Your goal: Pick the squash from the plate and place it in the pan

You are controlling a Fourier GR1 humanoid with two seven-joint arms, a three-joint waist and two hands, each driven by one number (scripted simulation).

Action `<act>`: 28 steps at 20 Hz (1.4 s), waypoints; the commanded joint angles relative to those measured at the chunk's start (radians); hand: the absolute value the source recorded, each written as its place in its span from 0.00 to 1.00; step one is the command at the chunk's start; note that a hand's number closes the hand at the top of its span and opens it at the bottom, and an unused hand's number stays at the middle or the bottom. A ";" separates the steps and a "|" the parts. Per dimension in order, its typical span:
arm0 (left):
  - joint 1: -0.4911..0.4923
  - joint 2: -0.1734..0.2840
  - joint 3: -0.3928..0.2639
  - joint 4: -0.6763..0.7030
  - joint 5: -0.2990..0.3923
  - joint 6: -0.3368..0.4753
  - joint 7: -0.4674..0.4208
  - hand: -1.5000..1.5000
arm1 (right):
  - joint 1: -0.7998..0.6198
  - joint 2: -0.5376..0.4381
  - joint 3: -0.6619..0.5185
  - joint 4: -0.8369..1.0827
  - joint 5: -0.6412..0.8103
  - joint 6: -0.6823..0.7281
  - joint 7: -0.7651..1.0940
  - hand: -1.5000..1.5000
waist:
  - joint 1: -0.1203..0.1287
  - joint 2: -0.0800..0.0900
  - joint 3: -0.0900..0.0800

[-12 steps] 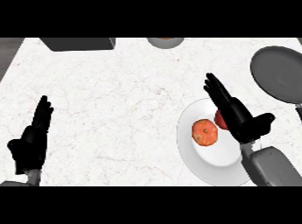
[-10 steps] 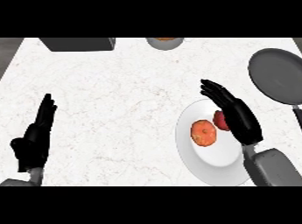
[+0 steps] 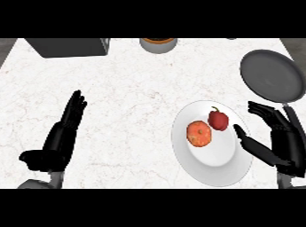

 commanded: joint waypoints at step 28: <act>-0.034 -0.071 -0.011 -0.026 -0.054 -0.086 0.027 0.50 | -0.236 -0.169 0.361 -0.023 0.621 0.316 0.893 0.00 | 0.071 0.010 0.000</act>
